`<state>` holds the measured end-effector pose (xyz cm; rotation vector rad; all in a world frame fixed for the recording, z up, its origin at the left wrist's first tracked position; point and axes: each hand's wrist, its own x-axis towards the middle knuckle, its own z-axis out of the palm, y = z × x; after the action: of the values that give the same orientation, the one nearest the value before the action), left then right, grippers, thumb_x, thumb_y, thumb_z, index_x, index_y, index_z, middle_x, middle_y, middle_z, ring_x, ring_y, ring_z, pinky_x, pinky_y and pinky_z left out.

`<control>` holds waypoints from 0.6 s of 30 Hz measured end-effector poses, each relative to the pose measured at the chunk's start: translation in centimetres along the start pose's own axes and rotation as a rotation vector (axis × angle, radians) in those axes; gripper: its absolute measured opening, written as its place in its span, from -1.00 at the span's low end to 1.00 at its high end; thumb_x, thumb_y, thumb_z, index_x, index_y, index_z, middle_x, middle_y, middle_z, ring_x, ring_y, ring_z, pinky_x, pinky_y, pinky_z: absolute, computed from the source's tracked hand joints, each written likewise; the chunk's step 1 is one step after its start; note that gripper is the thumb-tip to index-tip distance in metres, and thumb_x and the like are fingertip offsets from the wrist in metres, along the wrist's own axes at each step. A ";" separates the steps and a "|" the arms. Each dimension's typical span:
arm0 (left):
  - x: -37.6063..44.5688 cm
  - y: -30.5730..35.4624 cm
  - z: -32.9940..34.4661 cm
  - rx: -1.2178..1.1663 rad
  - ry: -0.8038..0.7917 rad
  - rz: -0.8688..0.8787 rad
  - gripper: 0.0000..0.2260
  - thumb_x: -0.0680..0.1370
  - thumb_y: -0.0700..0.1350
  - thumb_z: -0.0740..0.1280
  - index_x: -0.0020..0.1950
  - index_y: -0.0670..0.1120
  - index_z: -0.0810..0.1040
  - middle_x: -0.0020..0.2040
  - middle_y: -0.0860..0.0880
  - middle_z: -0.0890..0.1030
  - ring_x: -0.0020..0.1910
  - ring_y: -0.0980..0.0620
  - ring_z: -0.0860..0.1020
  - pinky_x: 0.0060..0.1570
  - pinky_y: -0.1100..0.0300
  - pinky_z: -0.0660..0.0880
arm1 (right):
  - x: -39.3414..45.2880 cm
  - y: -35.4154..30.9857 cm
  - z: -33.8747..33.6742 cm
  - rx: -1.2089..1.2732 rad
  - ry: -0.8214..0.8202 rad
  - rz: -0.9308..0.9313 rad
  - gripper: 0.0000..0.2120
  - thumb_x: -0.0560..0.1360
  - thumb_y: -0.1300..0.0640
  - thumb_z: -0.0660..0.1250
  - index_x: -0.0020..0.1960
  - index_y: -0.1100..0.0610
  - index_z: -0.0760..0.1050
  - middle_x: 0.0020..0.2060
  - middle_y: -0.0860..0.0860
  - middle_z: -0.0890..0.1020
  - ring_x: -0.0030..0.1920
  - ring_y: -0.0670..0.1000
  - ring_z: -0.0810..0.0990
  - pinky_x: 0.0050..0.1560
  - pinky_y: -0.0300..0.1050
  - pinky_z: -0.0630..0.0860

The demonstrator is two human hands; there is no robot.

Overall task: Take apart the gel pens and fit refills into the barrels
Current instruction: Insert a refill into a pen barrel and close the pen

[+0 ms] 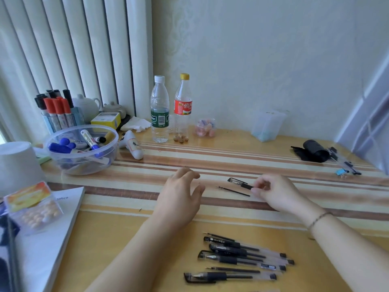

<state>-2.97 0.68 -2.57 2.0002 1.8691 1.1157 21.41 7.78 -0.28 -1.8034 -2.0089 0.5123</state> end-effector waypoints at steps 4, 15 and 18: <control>0.0 -0.2 0.1 0.009 -0.019 -0.031 -0.72 0.59 -0.01 0.27 0.28 -0.04 0.52 0.28 0.07 0.50 0.25 -0.02 0.45 0.14 0.11 0.43 | 1.7 -1.7 2.3 -0.015 0.036 -0.022 -0.95 0.48 0.07 0.40 -0.16 -0.01 0.60 -0.21 -0.09 0.61 -0.25 -0.08 0.53 -0.33 -0.23 0.39; -0.2 0.5 0.4 0.011 -0.061 0.041 -0.73 0.63 -0.04 0.18 0.30 -0.01 0.49 0.32 0.06 0.47 0.31 0.00 0.40 0.19 0.16 0.37 | -2.8 0.1 3.6 -0.044 -0.029 -0.409 -0.90 0.52 0.05 0.33 0.01 -0.03 0.60 -0.09 -0.17 0.54 -0.02 -0.16 0.50 0.02 -0.22 0.45; -0.3 0.6 0.5 0.010 -0.059 0.082 -0.74 0.63 -0.06 0.19 0.29 0.00 0.50 0.31 0.07 0.49 0.29 0.02 0.42 0.18 0.19 0.38 | -3.3 0.5 3.3 -0.032 -0.044 -0.424 -0.79 0.55 -0.02 0.28 0.12 -0.04 0.60 -0.03 -0.21 0.54 0.05 -0.17 0.49 0.10 -0.21 0.46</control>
<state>-2.22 0.42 -2.68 2.1091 1.7821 1.0580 20.40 4.49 -3.53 -1.3315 -2.3525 0.3906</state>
